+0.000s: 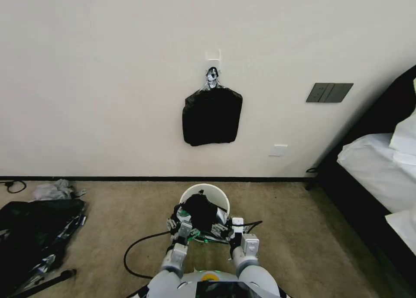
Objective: Place a trash bag onto the trash bin.
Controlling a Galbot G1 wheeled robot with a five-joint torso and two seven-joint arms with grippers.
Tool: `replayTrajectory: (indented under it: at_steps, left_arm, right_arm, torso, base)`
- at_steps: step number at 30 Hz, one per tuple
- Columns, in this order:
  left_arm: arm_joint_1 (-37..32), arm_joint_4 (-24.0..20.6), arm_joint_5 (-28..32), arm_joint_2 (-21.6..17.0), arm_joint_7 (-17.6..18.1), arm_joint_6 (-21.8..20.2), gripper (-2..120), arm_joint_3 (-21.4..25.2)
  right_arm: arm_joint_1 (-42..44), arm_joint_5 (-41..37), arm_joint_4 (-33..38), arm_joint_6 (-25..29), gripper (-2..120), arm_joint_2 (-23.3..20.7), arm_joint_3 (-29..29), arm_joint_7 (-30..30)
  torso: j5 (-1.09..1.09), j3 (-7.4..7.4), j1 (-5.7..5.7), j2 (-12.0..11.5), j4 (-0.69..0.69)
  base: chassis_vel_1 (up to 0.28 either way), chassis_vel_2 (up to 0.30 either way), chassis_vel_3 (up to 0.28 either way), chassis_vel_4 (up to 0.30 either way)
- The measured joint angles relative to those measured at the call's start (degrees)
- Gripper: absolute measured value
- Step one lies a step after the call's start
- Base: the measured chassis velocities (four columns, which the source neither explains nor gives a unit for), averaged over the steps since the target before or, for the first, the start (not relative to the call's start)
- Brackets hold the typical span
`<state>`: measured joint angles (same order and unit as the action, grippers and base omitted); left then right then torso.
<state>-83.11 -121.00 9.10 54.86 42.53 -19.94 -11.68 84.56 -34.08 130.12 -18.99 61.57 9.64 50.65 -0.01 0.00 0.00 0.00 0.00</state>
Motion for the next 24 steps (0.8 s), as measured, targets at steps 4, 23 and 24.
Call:
replayTrajectory:
  at_steps: [4, 23, 24]
  left_arm:
    - [-0.6, 0.2, 0.1, -0.6, 0.1, -0.2, 100, 4.2]
    - [-6.8, -4.4, -0.8, -2.5, -2.8, 1.9, 100, 7.7]
    - [-7.7, -4.7, -1.1, -2.5, -2.8, 1.9, 100, 6.2]
  right_arm:
    - [0.3, -0.5, 0.0, -0.1, 100, -2.2, -3.6, 0.7]
    - [-0.1, -2.4, 2.2, -0.5, 100, -6.4, -5.7, -0.5]
    - [0.3, -2.4, 2.7, -0.5, 100, -6.7, -5.8, -0.7]
  torso:
    - [0.01, 0.00, 0.00, 0.0, 0.00]
    - [0.01, 0.00, 0.00, 0.0, 0.01]
    - [0.02, 0.00, 0.00, 0.0, 0.01]
  base:
    - [0.000, 0.000, 0.000, 0.000]
    - [0.000, 0.000, 0.000, 0.000]
    - [0.000, 0.000, 0.000, 0.000]
